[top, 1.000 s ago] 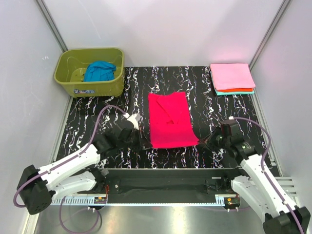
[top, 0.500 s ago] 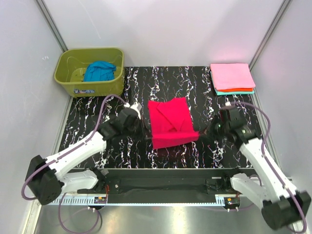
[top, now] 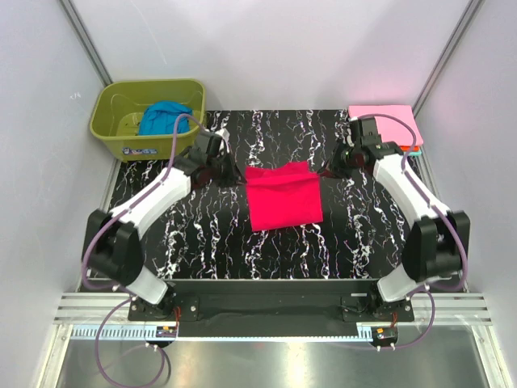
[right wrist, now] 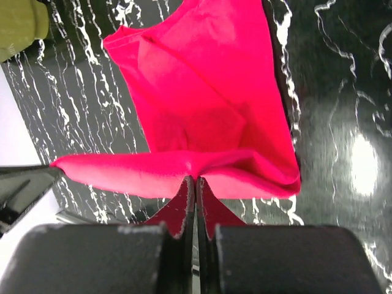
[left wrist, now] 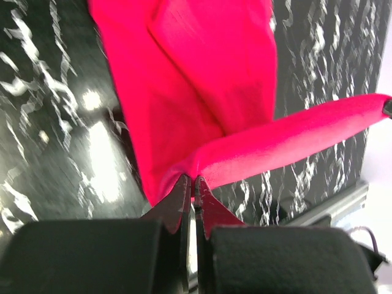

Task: Fold and stack the t-shirts
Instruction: Fold the tshirt

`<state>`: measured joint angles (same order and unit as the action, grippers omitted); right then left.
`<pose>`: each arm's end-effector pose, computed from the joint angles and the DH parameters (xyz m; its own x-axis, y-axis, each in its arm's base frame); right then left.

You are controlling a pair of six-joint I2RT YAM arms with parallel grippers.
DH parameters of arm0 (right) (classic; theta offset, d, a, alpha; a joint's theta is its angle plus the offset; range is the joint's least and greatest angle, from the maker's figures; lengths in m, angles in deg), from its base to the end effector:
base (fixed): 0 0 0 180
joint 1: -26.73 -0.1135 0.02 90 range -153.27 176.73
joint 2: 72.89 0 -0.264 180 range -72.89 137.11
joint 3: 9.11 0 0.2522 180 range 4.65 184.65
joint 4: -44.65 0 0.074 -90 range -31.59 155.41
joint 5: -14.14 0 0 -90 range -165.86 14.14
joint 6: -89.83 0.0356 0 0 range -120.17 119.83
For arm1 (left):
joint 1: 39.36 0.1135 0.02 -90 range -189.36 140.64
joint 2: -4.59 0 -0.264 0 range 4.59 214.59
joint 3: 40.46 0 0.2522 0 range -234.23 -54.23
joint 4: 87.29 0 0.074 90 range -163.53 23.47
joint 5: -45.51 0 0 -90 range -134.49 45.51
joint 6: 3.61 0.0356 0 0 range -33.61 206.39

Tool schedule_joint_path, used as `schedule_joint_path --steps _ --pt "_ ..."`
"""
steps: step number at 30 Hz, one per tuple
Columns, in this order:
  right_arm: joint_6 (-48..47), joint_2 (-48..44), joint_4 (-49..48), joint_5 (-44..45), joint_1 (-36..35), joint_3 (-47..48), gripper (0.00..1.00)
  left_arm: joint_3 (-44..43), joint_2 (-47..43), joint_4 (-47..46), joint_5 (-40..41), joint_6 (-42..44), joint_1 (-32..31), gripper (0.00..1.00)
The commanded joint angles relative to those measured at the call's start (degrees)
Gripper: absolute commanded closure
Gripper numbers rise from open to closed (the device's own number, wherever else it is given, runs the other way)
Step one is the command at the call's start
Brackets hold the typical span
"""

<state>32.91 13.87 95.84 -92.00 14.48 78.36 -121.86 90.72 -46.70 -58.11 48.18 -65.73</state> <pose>0.3166 0.0789 0.2967 -0.8372 0.3547 -0.4162 0.0958 0.8444 0.5270 0.2918 -0.1540 0.2789 -0.8593 -0.2450 -0.4489 0.0617 0.8218 -0.5665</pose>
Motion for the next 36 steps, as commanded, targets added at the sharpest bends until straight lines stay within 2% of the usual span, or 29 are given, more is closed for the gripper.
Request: schedule_joint_path --steps 1,8,13,23,28,32,33,36 --pt "-3.9 6.4 -2.0 -4.9 1.9 6.4 0.99 -5.7 5.9 -2.3 -3.6 3.8 3.6 1.0" --pt "-5.6 19.5 -3.1 -9.9 3.6 16.3 0.98 -17.9 19.1 -3.5 -9.0 6.3 6.5 1.0" --pt "-5.8 27.9 -3.6 -12.2 4.1 23.7 0.97 -23.5 27.1 -4.3 -9.6 6.8 8.4 1.0" --pt "-5.0 37.2 -4.1 -14.7 4.8 32.0 0.94 -31.5 35.8 -5.6 -9.6 6.4 10.4 1.0" --pt "-6.0 40.0 -4.2 -15.1 5.0 35.0 0.93 -31.6 37.0 -7.6 -7.7 5.3 11.7 1.0" --pt "-6.1 43.7 -4.7 -15.8 5.4 39.0 0.86 -34.0 39.5 -9.1 -5.9 5.4 12.5 1.0" --pt "-6.4 44.6 -4.9 -16.2 5.4 41.6 0.81 -34.6 40.1 -9.3 -5.5 5.3 12.7 1.0" --pt "-8.1 48.0 -4.3 -18.7 5.5 46.6 0.78 -35.7 42.8 -13.0 -4.6 4.3 13.7 1.0"
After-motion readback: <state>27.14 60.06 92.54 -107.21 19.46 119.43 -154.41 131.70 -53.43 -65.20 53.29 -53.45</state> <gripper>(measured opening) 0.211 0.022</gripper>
